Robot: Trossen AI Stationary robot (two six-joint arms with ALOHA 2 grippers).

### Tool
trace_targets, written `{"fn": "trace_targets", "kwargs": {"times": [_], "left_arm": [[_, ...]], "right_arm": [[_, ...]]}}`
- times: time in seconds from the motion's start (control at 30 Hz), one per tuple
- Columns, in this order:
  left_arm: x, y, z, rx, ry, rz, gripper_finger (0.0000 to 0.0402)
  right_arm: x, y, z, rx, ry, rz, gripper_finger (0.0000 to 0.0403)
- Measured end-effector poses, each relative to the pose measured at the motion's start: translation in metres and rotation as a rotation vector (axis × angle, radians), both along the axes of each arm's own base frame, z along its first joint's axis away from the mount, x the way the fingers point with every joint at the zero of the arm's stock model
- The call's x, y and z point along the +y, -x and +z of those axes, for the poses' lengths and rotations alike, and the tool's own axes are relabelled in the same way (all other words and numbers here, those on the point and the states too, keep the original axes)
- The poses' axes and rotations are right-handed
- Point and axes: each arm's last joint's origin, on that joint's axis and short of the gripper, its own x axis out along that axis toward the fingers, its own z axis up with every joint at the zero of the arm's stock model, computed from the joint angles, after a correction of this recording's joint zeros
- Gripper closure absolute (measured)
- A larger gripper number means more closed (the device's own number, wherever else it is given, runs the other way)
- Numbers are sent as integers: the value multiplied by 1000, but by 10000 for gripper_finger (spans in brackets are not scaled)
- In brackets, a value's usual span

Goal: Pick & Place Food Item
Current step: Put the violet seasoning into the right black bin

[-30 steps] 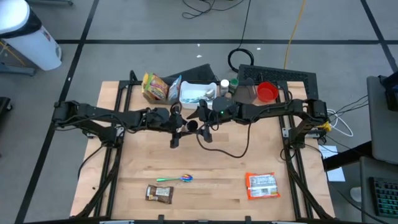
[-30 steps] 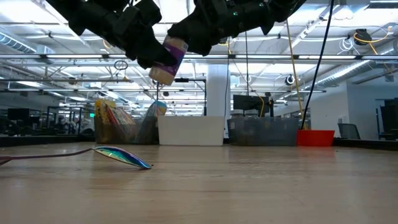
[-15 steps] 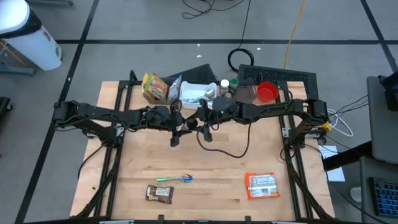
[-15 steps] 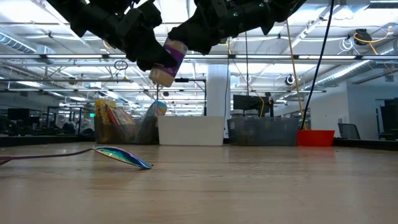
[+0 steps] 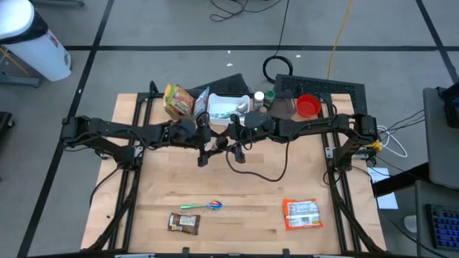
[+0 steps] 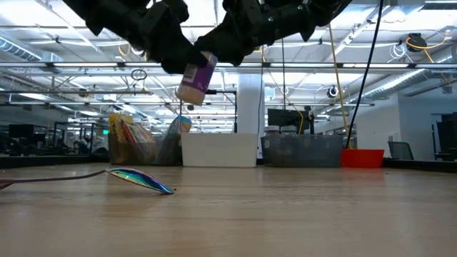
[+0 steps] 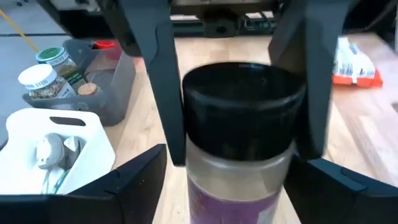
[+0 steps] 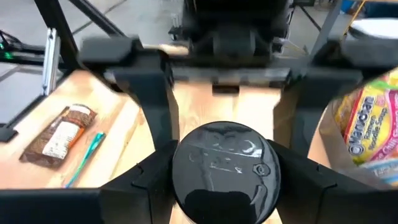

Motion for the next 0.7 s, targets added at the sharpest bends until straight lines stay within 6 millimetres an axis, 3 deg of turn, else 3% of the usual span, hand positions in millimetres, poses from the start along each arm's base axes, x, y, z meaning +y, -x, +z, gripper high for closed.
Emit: {"fn": "trace_targets", "kwargs": {"times": [0.23,0.4,0.7], "left_arm": [[1,2,21,109,-66,-1,72],[3,16,24,186,-86,39,78],[3,59,34,142,-46,36,104]], "right_arm": [[-1,3,-2,48,24,-23,204],[-4,13,10,49,63,-64,205],[-22,56,34,210,171,-257,205]]}}
